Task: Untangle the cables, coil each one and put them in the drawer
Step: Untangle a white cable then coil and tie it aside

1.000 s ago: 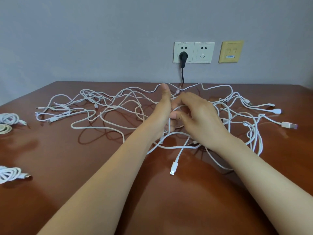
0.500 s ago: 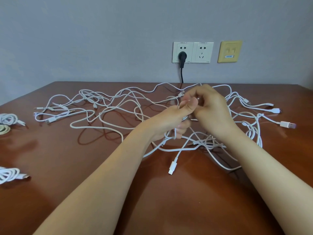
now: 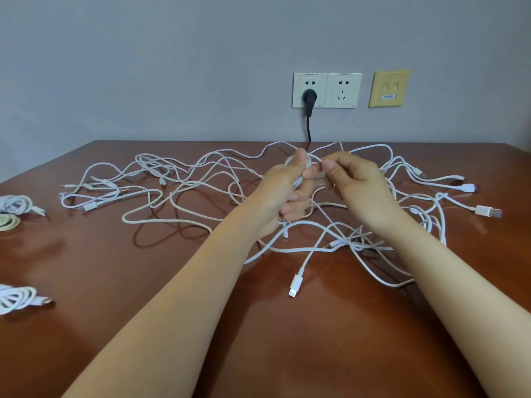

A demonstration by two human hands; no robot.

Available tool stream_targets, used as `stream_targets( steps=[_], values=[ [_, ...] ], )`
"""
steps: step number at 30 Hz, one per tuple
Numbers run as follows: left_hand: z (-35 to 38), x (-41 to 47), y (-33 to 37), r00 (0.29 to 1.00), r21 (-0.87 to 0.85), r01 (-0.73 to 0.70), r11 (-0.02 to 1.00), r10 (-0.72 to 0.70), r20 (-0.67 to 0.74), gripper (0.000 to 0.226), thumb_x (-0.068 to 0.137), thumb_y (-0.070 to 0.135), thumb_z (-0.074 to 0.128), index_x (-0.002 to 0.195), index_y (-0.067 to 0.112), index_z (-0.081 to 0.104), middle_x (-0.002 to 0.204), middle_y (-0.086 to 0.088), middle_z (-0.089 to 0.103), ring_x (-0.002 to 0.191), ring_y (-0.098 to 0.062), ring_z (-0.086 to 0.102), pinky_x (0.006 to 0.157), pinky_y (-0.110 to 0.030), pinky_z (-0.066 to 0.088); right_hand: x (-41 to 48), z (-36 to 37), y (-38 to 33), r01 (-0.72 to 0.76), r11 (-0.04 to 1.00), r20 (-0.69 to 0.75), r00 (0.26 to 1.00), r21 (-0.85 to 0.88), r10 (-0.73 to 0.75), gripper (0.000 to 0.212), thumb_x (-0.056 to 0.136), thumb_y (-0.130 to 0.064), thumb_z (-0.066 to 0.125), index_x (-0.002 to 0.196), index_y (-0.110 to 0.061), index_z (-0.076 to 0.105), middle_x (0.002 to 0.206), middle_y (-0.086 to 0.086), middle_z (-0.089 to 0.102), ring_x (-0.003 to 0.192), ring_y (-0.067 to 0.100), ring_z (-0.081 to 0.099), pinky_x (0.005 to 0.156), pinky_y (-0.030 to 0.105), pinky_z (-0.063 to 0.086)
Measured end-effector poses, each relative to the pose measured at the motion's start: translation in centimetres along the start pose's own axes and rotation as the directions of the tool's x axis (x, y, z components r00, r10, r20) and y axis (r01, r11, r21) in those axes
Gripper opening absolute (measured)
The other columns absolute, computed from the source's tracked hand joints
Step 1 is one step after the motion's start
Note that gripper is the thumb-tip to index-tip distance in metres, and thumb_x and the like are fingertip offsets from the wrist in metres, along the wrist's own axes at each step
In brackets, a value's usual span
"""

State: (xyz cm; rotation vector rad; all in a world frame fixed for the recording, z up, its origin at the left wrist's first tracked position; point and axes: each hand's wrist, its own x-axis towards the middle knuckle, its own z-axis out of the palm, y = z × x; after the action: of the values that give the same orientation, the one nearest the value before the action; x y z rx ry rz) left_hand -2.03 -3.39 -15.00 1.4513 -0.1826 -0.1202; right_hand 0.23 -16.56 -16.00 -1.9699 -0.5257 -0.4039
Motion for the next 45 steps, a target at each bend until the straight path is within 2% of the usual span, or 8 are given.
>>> stream_targets(
  steps=[7,14,18,23,28,35,41,45],
  values=[
    [-1.3,0.8,0.3,0.976,-0.077,-0.033,0.996,0.016,-0.216,0.046,0.100,0.045,0.021,0.066,0.017,0.033,0.035,0.009,0.026,0.022,-0.004,0.019,0.027,-0.012,0.016,-0.6,0.6,-1.0,0.065,0.987,0.052,0.997,-0.145,-0.058,0.020,0.095,-0.018,0.049,0.079,-0.021,0.060,0.045,-0.018,0.051,0.049,-0.004,0.047,0.052,0.011,0.031],
    [-0.3,0.9,-0.1,0.944,0.167,-0.097,0.981,0.143,-0.296,0.047,0.101,0.037,0.033,0.059,0.016,0.030,0.033,0.009,0.029,0.026,-0.008,0.025,0.032,-0.016,0.020,-1.4,1.9,-0.6,0.142,0.901,0.098,0.989,-0.411,-0.111,0.019,0.094,-0.026,0.046,0.088,-0.014,0.060,0.062,-0.002,0.054,0.068,0.027,0.053,0.065,0.035,0.042],
    [0.1,0.8,-0.3,0.862,0.515,-0.045,0.856,0.293,-0.413,0.041,0.099,0.030,0.039,0.061,0.017,0.035,0.054,0.005,0.043,0.053,-0.012,0.040,0.047,-0.018,0.031,-1.7,2.2,-0.6,0.208,0.844,0.162,0.976,-0.494,-0.146,0.024,0.094,-0.028,0.043,0.092,-0.013,0.061,0.076,0.012,0.064,0.079,0.038,0.057,0.070,0.042,0.045],
    [-0.2,1.0,-0.7,0.835,0.518,-0.032,0.855,0.307,-0.456,0.029,0.099,0.029,0.038,0.087,0.011,0.057,0.088,-0.015,0.063,0.098,-0.033,0.058,0.075,-0.031,0.037,-1.8,2.3,-0.7,0.249,0.821,0.193,0.966,-0.514,-0.172,0.027,0.095,-0.031,0.040,0.095,-0.013,0.061,0.076,0.011,0.063,0.078,0.036,0.057,0.067,0.040,0.045],
    [-0.4,1.1,-0.7,0.856,0.566,-0.020,0.824,0.306,-0.417,0.042,0.100,0.029,0.034,0.061,0.024,0.049,0.061,0.002,0.051,0.078,-0.023,0.051,0.069,-0.029,0.032,-1.9,2.2,-0.7,0.258,0.804,0.201,0.964,-0.536,-0.175,0.027,0.095,-0.031,0.039,0.100,-0.015,0.061,0.077,0.011,0.062,0.079,0.036,0.056,0.065,0.039,0.043],
    [-1.2,0.9,-0.9,0.806,0.730,-0.041,0.682,0.454,-0.379,0.040,0.102,0.033,0.028,0.071,0.015,0.047,0.071,-0.003,0.054,0.088,-0.030,0.055,0.073,-0.034,0.033,-2.2,2.4,-1.2,0.294,0.835,0.293,0.941,-0.466,-0.168,0.023,0.096,-0.026,0.041,0.104,-0.012,0.057,0.076,0.006,0.059,0.080,0.035,0.056,0.066,0.038,0.042],
    [-2.1,1.7,-1.2,0.807,0.494,-0.044,0.868,0.322,-0.494,0.045,0.101,0.037,0.029,0.062,0.021,0.046,0.059,0.001,0.061,0.088,-0.036,0.063,0.087,-0.049,0.049,-2.3,2.3,-1.1,0.298,0.848,0.349,0.926,-0.438,-0.146,0.013,0.097,-0.026,0.041,0.090,-0.019,0.049,0.068,-0.010,0.044,0.078,0.027,0.052,0.064,0.030,0.031],
    [-1.8,1.9,-0.9,0.846,0.327,-0.029,0.945,0.197,-0.496,0.042,0.102,0.036,0.025,0.069,0.016,0.041,0.044,0.004,0.059,0.047,-0.009,0.058,0.049,-0.021,0.041,-2.2,2.3,-0.9,0.297,0.852,0.349,0.926,-0.430,-0.147,0.014,0.097,-0.028,0.042,0.096,-0.019,0.054,0.068,-0.010,0.045,0.073,0.024,0.050,0.064,0.030,0.033]
  ],
)
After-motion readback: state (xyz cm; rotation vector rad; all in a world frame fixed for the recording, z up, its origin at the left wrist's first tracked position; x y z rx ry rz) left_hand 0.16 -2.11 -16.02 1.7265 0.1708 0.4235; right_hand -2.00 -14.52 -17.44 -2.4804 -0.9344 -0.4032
